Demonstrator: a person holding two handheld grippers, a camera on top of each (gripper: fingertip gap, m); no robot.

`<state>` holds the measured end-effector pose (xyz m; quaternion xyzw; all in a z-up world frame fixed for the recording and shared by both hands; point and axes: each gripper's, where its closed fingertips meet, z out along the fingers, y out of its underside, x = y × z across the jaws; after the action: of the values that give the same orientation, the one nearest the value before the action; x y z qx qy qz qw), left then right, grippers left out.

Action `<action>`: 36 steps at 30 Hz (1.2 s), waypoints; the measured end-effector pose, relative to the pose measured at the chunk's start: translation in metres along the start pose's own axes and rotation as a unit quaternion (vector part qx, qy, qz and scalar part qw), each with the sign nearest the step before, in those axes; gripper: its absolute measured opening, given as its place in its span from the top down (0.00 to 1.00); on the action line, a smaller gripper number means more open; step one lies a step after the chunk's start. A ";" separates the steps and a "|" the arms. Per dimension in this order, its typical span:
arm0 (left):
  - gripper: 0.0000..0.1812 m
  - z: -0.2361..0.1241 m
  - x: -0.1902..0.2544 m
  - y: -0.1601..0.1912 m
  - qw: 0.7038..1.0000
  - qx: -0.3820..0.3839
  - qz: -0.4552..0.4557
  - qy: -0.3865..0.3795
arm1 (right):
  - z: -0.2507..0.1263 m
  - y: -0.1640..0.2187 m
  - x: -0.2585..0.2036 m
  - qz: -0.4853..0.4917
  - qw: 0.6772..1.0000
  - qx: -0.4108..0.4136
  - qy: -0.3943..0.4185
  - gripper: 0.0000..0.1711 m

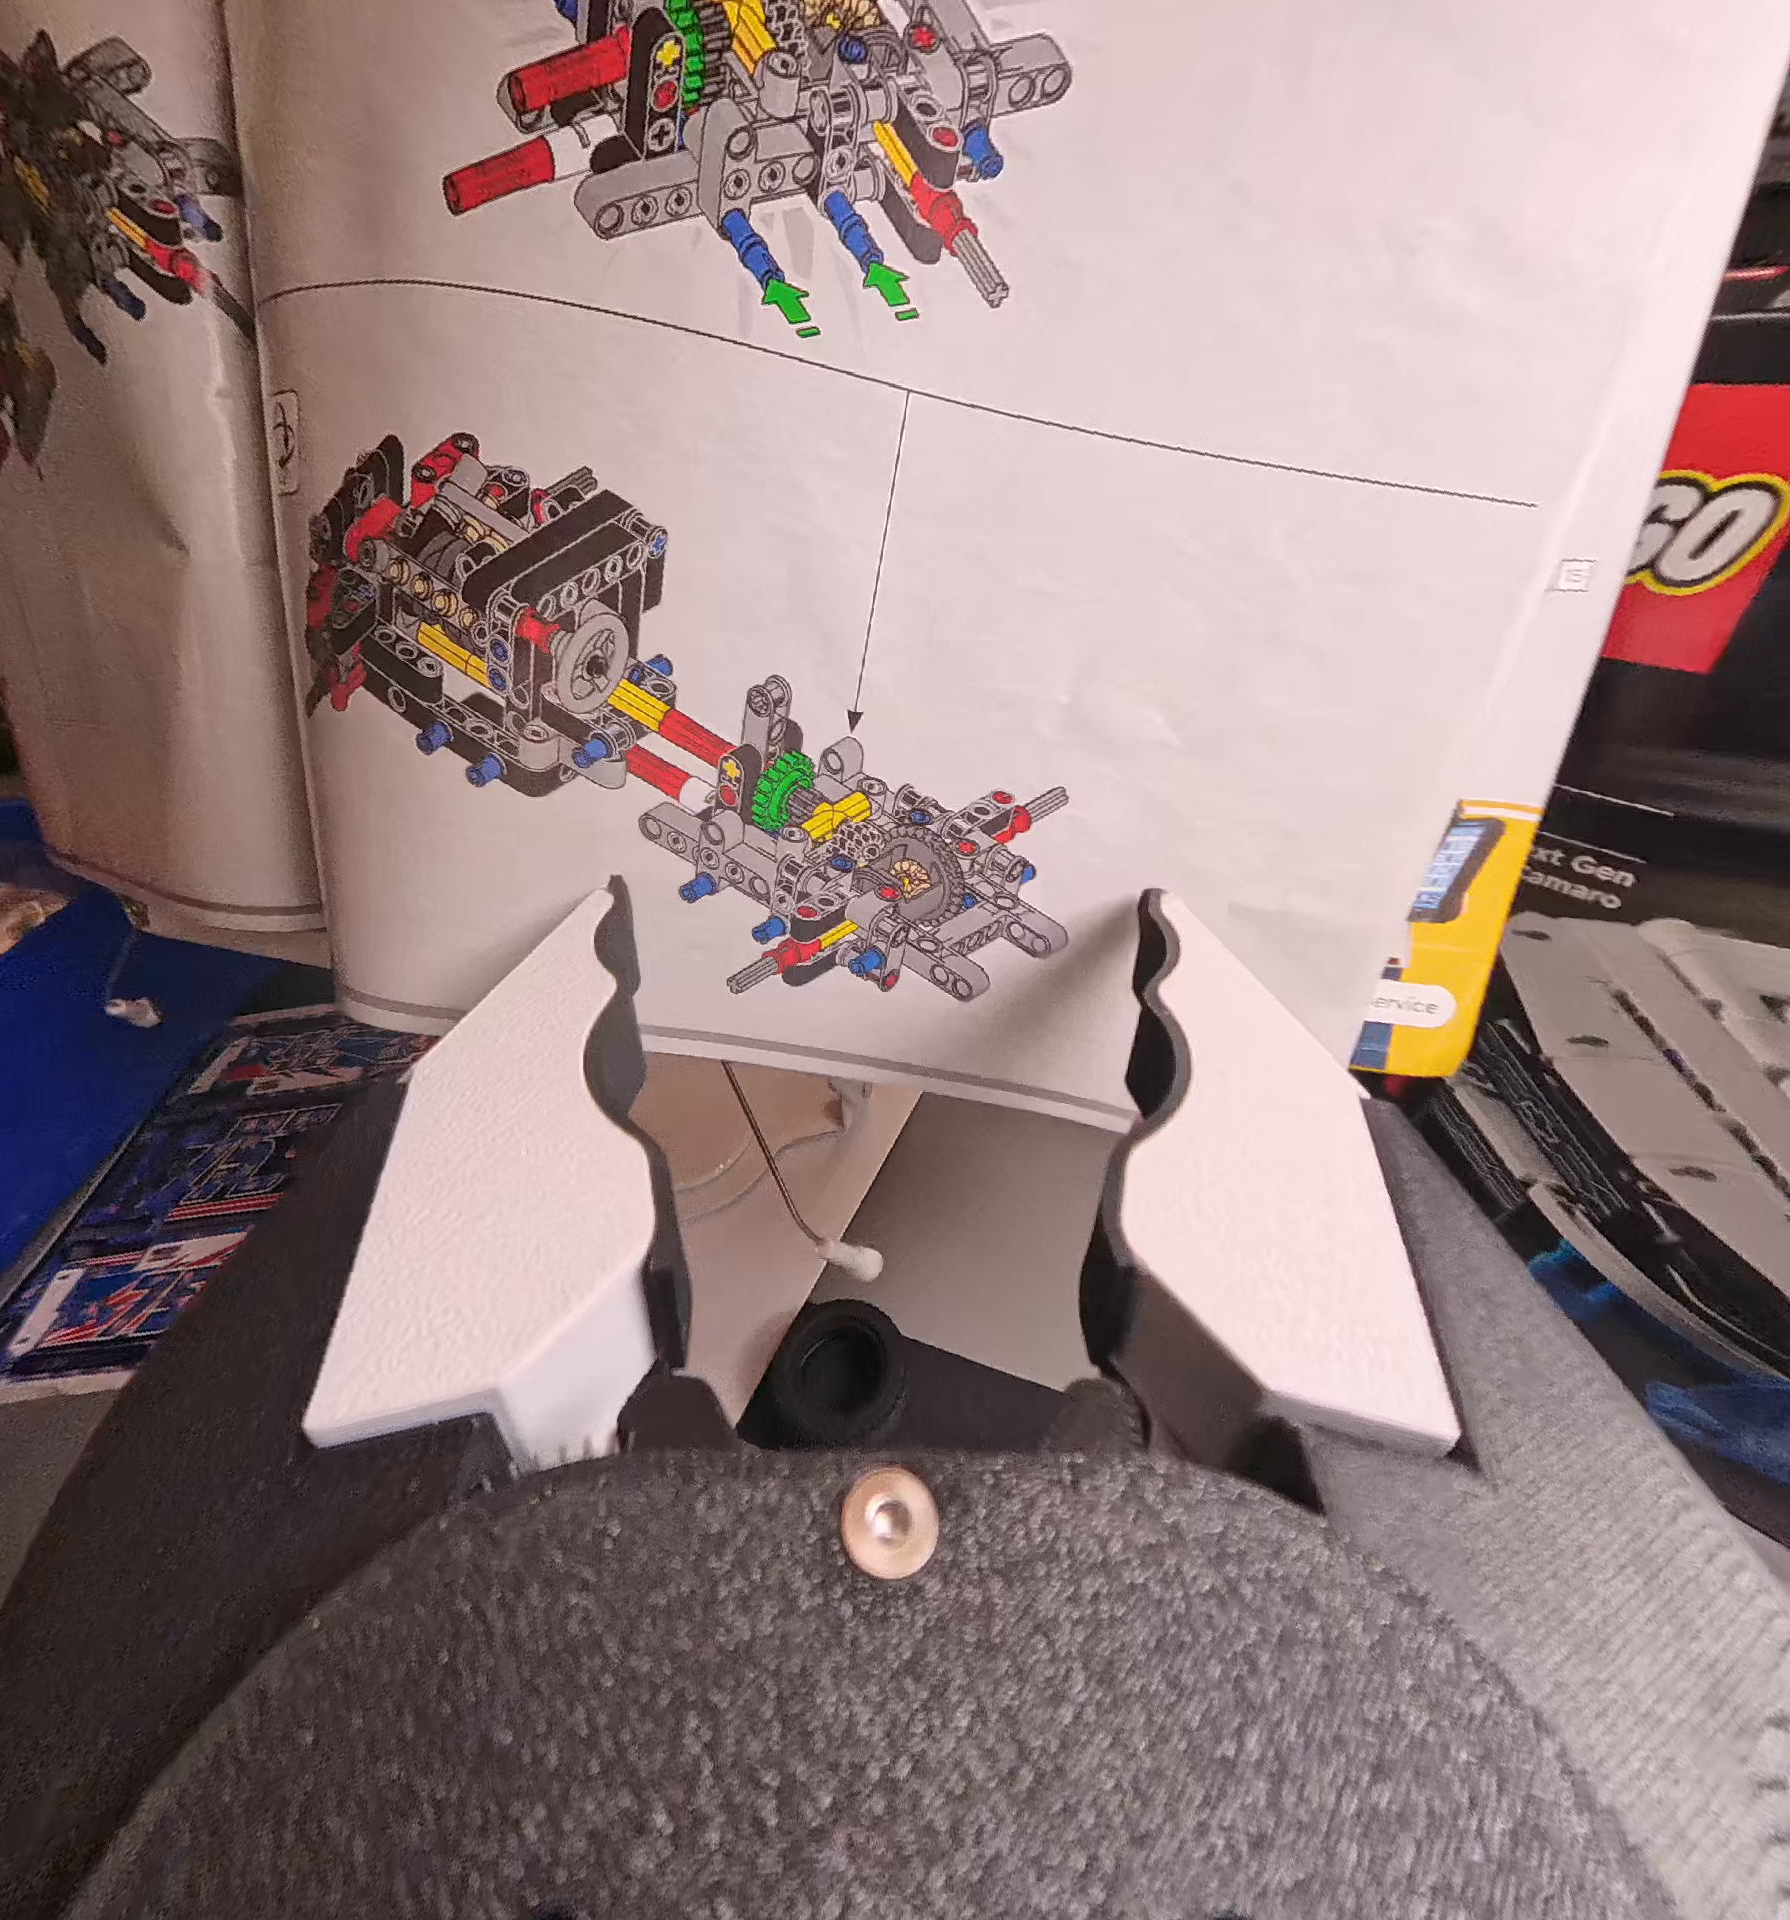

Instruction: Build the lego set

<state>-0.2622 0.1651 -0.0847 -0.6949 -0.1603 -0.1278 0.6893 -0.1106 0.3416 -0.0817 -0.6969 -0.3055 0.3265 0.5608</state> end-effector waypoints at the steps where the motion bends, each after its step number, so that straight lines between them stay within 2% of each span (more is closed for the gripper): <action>1: 0.77 0.006 0.016 -0.005 0.997 -0.010 0.074 0.001 | 0.003 -0.002 -0.003 0.001 1.000 -0.006 -0.008 0.42; 4: 0.73 0.039 0.049 -0.018 0.963 -0.029 0.267 -0.004 | 0.007 -0.009 -0.013 0.002 1.000 -0.022 -0.017 0.34; 6: 0.77 0.065 0.063 -0.011 0.944 -0.066 0.323 0.014 | 0.010 -0.013 -0.019 -0.009 0.999 -0.028 -0.019 0.32; 8: 0.82 0.087 0.066 -0.005 0.929 -0.090 0.360 0.012 | 0.012 -0.014 -0.024 -0.030 0.999 -0.035 -0.010 0.35; 10: 0.89 0.104 0.059 -0.005 0.910 -0.094 0.403 -0.013 | 0.012 -0.016 -0.024 -0.054 0.998 -0.034 0.012 0.51; 11: 0.97 0.110 0.056 -0.005 0.908 -0.094 0.408 -0.022 | 0.013 -0.016 -0.026 -0.069 0.997 -0.033 0.019 0.54; 12: 1.00 0.114 0.055 -0.005 0.904 -0.094 0.416 -0.027 | 0.014 -0.015 -0.027 -0.082 0.996 -0.030 0.024 0.56; 13: 1.00 0.116 0.054 -0.005 0.900 -0.091 0.426 -0.031 | 0.014 -0.015 -0.031 -0.095 0.995 -0.025 0.020 0.62; 15: 1.00 0.117 0.054 -0.005 0.896 -0.089 0.434 -0.036 | 0.011 -0.015 -0.039 -0.116 0.993 -0.008 0.010 0.83; 18: 1.00 0.113 0.055 -0.004 0.901 -0.085 0.424 -0.019 | 0.010 -0.015 -0.046 -0.139 0.990 0.009 -0.004 1.00; 21: 1.00 0.109 0.057 -0.006 0.917 -0.090 0.388 0.002 | 0.012 -0.016 -0.058 -0.155 0.987 0.022 -0.025 1.00; 24: 0.93 0.096 0.069 -0.021 0.942 -0.061 0.327 0.043 | 0.012 -0.016 -0.072 -0.179 0.983 0.022 -0.040 1.00; 26: 0.88 0.087 0.080 -0.026 0.953 -0.051 0.286 0.084 | 0.015 -0.015 -0.077 -0.189 0.981 0.019 -0.041 1.00; 28: 0.77 0.086 0.089 -0.020 0.954 -0.074 0.268 0.115 | 0.018 -0.012 -0.083 -0.188 0.981 0.016 -0.047 1.00; 29: 0.75 0.089 0.087 -0.016 0.952 -0.090 0.272 0.111 | 0.019 -0.011 -0.085 -0.188 0.981 0.016 -0.049 1.00; 30: 0.77 0.093 0.083 -0.013 0.947 -0.099 0.290 0.097 | 0.020 -0.010 -0.087 -0.190 0.980 0.016 -0.049 1.00; 33: 0.92 0.101 0.071 -0.009 0.930 -0.109 0.346 0.056 | 0.019 -0.006 -0.090 -0.194 0.979 0.011 -0.056 1.00; 36: 0.97 0.099 0.067 -0.012 0.935 -0.095 0.337 0.058 | 0.012 -0.006 -0.082 -0.194 0.979 0.017 -0.056 0.98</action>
<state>-0.2102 0.2667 -0.0482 -0.7619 0.1365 0.0579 0.6305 -0.1699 0.2845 -0.0682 -0.5951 -0.4601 0.2546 0.6077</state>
